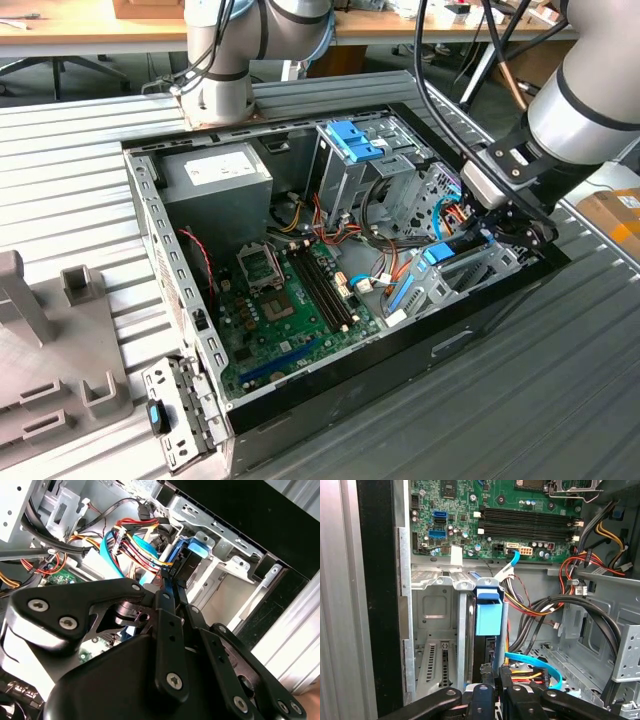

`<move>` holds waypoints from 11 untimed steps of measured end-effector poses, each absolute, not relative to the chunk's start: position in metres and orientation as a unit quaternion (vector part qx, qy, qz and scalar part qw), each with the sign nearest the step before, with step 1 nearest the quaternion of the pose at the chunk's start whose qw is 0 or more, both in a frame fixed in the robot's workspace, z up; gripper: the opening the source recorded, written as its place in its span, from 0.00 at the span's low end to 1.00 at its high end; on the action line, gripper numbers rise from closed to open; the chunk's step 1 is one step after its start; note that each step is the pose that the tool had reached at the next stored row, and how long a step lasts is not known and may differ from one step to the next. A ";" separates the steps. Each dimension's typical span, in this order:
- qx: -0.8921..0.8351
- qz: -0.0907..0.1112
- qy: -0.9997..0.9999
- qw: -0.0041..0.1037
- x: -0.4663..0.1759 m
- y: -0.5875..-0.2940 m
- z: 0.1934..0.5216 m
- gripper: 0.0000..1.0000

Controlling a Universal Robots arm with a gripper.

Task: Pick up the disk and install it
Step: 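Insert the first disk wire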

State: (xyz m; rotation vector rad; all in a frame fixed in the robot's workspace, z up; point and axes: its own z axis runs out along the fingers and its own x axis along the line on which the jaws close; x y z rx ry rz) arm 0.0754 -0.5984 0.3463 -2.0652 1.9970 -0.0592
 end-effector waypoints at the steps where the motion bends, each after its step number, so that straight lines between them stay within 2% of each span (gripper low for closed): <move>1: -0.712 -0.020 0.689 0.134 0.076 -0.598 0.346 0.16; 11: -0.697 -0.023 0.704 0.133 0.077 -0.598 0.345 0.16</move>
